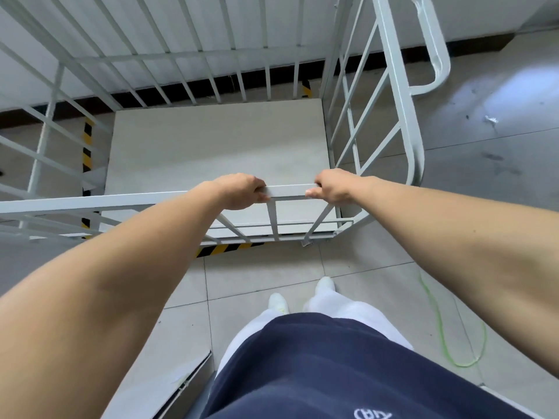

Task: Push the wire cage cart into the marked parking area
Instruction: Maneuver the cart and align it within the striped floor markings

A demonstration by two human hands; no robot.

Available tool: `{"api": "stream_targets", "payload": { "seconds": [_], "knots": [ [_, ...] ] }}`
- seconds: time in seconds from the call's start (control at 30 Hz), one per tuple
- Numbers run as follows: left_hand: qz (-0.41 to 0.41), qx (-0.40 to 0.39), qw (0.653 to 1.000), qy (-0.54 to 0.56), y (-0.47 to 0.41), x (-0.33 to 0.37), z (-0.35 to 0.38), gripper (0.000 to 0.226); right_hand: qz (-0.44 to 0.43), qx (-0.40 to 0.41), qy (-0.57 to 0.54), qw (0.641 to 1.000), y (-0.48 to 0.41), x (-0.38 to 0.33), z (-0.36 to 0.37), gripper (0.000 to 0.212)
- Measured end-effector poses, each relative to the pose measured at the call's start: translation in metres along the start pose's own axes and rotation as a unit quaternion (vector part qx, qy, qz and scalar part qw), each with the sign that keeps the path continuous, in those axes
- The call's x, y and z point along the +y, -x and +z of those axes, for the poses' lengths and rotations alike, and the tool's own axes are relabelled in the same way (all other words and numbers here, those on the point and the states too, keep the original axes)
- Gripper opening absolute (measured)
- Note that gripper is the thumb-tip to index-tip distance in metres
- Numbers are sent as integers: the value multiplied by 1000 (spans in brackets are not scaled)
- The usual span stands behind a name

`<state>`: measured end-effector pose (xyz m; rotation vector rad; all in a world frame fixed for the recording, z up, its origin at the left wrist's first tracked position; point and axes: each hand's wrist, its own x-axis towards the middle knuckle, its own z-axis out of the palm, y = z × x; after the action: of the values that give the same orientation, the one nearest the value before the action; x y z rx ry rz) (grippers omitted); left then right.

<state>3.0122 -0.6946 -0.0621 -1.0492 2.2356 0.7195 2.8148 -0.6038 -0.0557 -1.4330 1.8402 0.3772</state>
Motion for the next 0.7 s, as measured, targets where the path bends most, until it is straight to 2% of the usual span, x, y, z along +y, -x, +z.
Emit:
{"api": "stream_targets", "payload": {
  "seconds": [0.13, 0.37, 0.7],
  "knots": [
    [-9, -32, 999, 14, -1, -23, -1, 43, 17, -7, 19, 1000, -4, -6, 3, 37],
    [4, -28, 999, 18, -9, -28, 0, 45, 40, -42, 72, 996, -9, -14, -5, 49],
    [43, -25, 998, -32, -9, -28, -5, 45, 100, -28, 23, 994, -6, -21, 0, 46]
  ]
}}
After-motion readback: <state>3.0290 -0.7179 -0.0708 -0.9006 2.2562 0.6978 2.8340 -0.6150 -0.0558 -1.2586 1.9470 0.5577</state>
